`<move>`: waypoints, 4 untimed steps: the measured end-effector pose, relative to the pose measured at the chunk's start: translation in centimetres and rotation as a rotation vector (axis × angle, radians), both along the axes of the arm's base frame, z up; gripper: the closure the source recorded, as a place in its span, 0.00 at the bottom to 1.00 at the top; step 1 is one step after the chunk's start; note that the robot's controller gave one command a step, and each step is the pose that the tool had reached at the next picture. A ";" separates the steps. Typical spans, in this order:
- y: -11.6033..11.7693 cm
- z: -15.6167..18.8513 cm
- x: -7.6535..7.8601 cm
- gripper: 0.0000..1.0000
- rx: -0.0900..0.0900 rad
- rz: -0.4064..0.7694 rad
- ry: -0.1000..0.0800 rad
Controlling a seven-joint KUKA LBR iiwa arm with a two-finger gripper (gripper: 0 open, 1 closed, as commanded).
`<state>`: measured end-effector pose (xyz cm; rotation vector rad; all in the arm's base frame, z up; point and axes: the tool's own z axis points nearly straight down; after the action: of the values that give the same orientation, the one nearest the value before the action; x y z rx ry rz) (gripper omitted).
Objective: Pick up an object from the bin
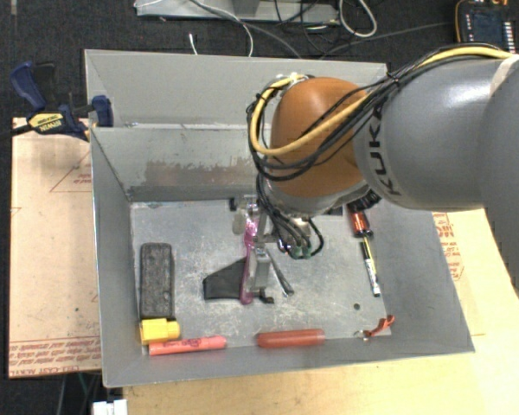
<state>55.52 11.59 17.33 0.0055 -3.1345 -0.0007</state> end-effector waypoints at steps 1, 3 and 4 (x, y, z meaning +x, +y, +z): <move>-0.1 0.5 0.2 0.00 0.001 -0.004 -0.008; -0.5 -4.7 -0.6 0.00 0.004 0.360 -0.020; -0.4 -10.1 -0.3 0.00 0.003 0.135 -0.004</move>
Offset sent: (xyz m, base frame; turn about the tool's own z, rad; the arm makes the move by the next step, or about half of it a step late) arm -0.0024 -0.0053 -0.1033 -0.1170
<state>55.19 11.17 7.24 0.2175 -3.1308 -0.0051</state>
